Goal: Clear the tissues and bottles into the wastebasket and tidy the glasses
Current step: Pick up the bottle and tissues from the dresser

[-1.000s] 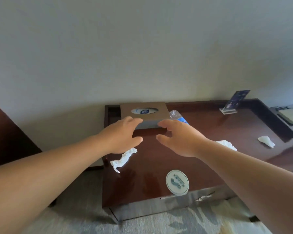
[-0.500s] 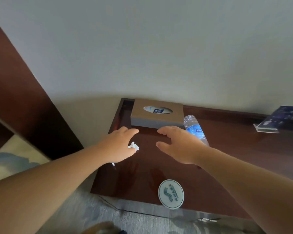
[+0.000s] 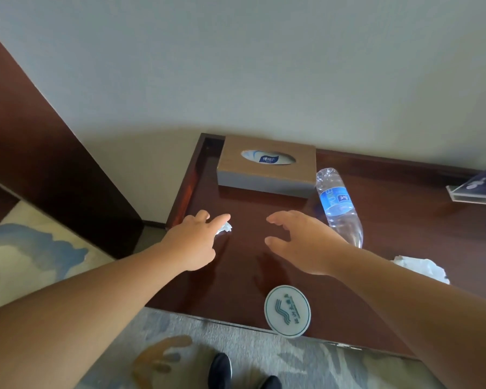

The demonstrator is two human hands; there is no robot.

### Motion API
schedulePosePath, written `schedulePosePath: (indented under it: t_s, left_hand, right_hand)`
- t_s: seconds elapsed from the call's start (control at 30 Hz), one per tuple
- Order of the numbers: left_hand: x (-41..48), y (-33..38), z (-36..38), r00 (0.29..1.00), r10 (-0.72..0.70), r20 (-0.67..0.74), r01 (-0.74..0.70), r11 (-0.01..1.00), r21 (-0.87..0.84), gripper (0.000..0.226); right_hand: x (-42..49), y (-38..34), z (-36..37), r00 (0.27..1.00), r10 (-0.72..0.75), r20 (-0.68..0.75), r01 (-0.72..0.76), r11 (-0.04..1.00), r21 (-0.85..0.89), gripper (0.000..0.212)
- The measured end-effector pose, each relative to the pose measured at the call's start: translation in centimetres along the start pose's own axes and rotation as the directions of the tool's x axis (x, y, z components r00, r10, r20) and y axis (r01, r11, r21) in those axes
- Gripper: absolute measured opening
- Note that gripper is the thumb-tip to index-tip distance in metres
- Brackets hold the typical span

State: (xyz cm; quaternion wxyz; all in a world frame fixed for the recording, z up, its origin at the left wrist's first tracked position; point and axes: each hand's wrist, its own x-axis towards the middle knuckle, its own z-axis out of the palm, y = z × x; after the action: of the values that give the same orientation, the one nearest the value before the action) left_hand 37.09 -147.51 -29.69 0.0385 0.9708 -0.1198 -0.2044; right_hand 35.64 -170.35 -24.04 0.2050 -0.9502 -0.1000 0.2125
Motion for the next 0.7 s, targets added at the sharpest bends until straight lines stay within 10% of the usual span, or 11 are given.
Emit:
schedulePosePath:
  t_s: [0.3, 0.47, 0.7]
  left_hand:
    - [2.2, -1.1, 2.9, 0.999, -0.036, -0.014, 0.036, 0.999, 0.016, 0.070]
    - [2.7, -1.3, 3.1, 0.994, -0.020, -0.108, 0.024, 0.999, 0.033, 0.008]
    - [3.1, 0.0, 1.0, 0.994, 0.007, -0.110, -0.011, 0.999, -0.042, 0.020]
  right_hand:
    - [1.8, 0.9, 2.1, 0.999, 0.043, 0.032, -0.044, 0.999, 0.031, 0.051]
    - [2.4, 1.1, 2.8, 0.998, 0.054, 0.039, -0.055, 0.998, 0.036, 0.050]
    - [2.1, 0.8, 2.0, 0.998, 0.065, 0.021, -0.066, 0.997, 0.048, 0.050]
